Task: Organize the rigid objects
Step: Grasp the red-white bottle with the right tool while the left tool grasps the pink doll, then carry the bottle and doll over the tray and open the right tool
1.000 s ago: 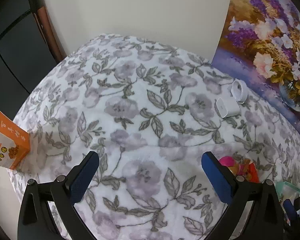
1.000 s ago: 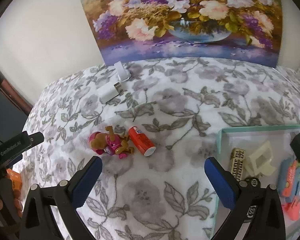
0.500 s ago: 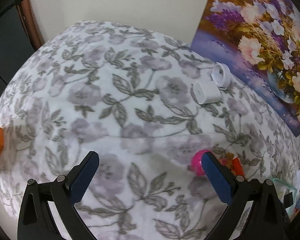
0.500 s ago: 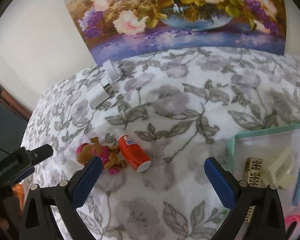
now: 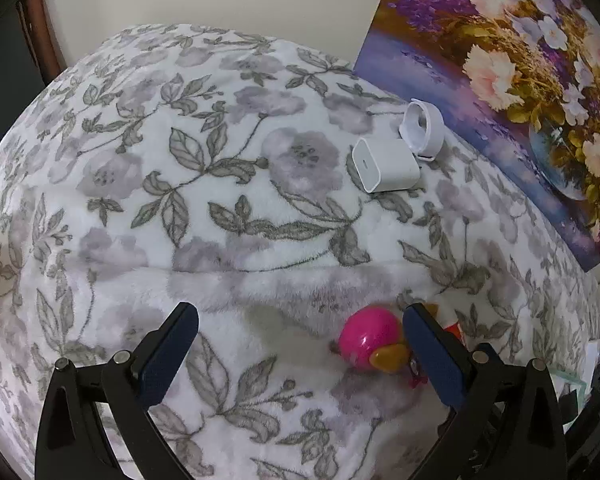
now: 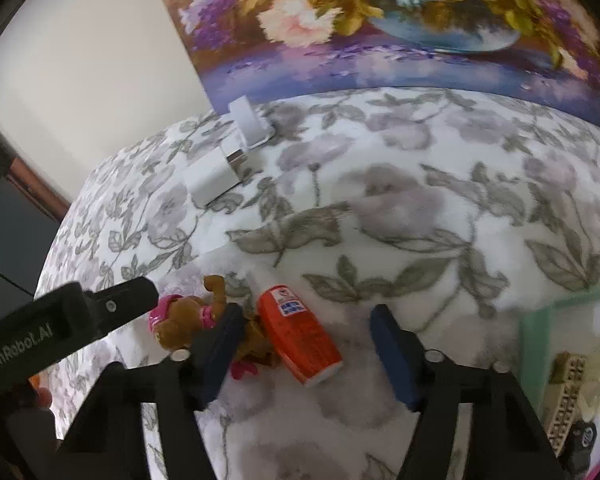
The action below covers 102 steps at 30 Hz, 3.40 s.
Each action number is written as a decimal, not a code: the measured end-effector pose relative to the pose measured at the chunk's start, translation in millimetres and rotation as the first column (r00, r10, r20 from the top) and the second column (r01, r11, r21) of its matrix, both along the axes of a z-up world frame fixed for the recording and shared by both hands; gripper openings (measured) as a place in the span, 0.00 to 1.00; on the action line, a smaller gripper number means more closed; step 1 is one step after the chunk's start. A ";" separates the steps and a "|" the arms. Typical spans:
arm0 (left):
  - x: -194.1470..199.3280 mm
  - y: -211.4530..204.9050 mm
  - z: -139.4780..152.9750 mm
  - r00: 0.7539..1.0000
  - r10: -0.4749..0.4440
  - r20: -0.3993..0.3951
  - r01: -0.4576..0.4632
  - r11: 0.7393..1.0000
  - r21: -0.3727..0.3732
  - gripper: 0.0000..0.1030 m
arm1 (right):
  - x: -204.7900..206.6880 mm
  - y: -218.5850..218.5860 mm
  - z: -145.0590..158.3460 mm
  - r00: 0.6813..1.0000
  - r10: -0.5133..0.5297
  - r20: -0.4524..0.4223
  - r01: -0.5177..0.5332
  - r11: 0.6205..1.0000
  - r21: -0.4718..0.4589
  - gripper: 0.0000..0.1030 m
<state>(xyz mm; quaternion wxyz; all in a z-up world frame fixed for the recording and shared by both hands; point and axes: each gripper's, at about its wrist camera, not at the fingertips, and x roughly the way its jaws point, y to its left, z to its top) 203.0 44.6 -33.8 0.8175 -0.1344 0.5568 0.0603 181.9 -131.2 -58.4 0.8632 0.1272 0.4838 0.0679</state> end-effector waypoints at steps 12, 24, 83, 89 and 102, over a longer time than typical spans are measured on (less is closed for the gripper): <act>1.3 -13.2 -0.3 0.999 -0.049 0.010 0.049 0.998 -0.027 0.99 | -5.8 -3.2 4.1 0.999 0.040 0.006 -0.041 0.998 0.044 0.36; 3.9 -49.7 -3.5 0.989 -0.148 -0.003 0.148 0.989 -0.013 0.97 | -12.2 -30.0 3.1 1.000 0.012 -0.026 -0.010 0.997 0.076 0.36; -1.5 -18.1 -11.4 0.997 -0.079 -0.007 0.079 0.994 -0.077 0.40 | -14.3 -20.8 2.5 0.998 0.036 -0.047 -0.037 0.999 -0.004 0.30; -2.9 -20.7 -1.5 0.995 -0.093 0.017 0.095 0.991 -0.099 0.40 | -16.6 -22.1 5.9 0.998 0.038 -0.052 -0.039 0.999 -0.013 0.30; -33.9 -57.0 60.8 0.980 -0.159 0.123 0.169 0.983 -0.076 0.36 | -48.1 -65.5 49.6 0.999 -0.036 -0.027 0.035 0.999 -0.037 0.22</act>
